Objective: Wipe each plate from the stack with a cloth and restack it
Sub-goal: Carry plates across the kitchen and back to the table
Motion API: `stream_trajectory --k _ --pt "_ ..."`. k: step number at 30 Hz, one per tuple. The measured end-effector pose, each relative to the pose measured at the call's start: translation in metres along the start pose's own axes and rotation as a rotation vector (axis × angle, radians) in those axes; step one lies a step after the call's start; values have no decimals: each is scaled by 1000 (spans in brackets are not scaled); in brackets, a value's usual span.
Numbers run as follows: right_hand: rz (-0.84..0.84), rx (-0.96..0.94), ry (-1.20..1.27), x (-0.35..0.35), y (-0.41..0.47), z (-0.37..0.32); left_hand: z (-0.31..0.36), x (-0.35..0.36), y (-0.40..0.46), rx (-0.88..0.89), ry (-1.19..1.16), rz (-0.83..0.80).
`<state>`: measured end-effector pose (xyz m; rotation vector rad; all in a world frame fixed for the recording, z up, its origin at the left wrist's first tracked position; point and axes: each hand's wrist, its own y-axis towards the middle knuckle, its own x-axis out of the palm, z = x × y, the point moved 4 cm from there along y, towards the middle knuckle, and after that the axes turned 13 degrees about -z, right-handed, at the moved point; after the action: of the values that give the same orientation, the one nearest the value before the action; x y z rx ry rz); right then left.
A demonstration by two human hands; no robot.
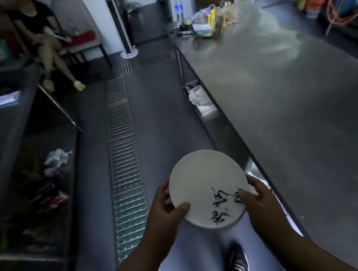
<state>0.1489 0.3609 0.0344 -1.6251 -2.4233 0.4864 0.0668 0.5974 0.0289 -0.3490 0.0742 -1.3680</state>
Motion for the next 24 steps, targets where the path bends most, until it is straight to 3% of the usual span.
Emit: stream_trajectory --k 9,24 --pt "-133 -32 -34 44 138 -53 30 -63 104 19 -50 112" --pt "-145 -42 -105 65 382 -135 103 -129 324 -5 -56 168"
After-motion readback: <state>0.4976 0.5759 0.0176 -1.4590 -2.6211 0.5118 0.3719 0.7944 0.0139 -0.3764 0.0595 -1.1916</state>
